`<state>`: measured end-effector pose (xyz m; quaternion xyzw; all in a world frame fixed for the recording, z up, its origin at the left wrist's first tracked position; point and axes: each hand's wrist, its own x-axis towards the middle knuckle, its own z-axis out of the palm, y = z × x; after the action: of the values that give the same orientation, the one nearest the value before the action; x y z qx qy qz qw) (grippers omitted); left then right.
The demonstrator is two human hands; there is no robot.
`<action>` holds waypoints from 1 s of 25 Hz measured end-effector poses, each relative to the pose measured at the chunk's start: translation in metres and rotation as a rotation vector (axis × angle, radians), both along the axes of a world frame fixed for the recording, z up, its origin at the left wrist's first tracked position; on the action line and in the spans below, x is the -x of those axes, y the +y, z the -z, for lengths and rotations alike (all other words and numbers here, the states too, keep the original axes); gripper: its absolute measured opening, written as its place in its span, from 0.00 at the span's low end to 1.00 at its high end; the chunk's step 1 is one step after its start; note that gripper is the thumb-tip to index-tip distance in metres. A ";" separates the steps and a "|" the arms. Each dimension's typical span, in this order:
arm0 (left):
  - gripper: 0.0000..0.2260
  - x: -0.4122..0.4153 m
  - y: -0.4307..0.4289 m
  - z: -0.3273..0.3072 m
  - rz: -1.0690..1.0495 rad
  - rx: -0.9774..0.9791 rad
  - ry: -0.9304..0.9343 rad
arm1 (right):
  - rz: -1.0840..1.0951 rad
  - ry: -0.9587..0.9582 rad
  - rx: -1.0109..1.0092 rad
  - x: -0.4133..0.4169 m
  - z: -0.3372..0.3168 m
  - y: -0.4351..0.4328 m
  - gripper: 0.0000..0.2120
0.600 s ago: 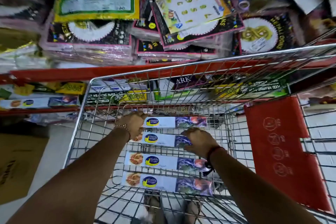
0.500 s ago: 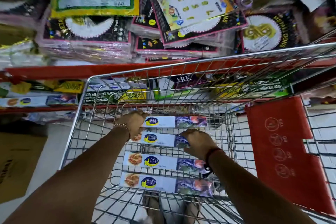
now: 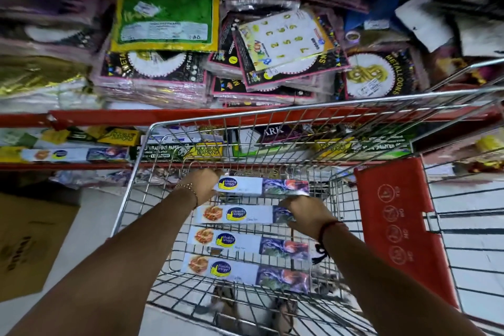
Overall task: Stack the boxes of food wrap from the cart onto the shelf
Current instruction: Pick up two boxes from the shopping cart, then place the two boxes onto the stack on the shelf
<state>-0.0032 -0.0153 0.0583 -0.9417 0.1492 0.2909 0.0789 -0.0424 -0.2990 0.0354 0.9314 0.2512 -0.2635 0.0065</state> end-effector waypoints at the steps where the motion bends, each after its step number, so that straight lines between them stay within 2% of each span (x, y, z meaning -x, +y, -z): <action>1: 0.23 0.005 0.000 -0.009 -0.009 0.004 -0.009 | 0.007 -0.004 0.004 0.003 -0.011 -0.005 0.16; 4: 0.20 0.014 -0.006 -0.052 -0.059 0.020 -0.036 | 0.024 -0.012 0.002 0.007 -0.053 -0.019 0.15; 10: 0.15 0.031 -0.013 -0.149 -0.154 0.058 -0.072 | -0.020 -0.041 -0.030 0.007 -0.154 -0.049 0.24; 14: 0.08 0.038 -0.022 -0.220 -0.155 0.014 -0.082 | -0.079 -0.101 -0.021 0.008 -0.219 -0.065 0.23; 16: 0.09 0.038 -0.022 -0.260 -0.145 -0.003 -0.129 | -0.108 -0.159 -0.001 0.006 -0.259 -0.073 0.22; 19: 0.17 0.034 -0.017 -0.315 -0.141 0.027 -0.227 | -0.132 -0.196 -0.048 0.003 -0.320 -0.084 0.23; 22: 0.23 0.027 -0.011 -0.377 -0.153 0.076 -0.263 | -0.146 -0.217 -0.079 -0.004 -0.373 -0.091 0.17; 25: 0.23 0.008 0.001 -0.444 -0.140 0.131 -0.390 | -0.165 -0.286 -0.074 -0.017 -0.422 -0.094 0.16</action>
<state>-0.0112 -0.0142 0.5019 -0.9914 0.0839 0.0976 0.0247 -0.0256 -0.3929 0.4575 0.9351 0.3331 -0.1174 0.0294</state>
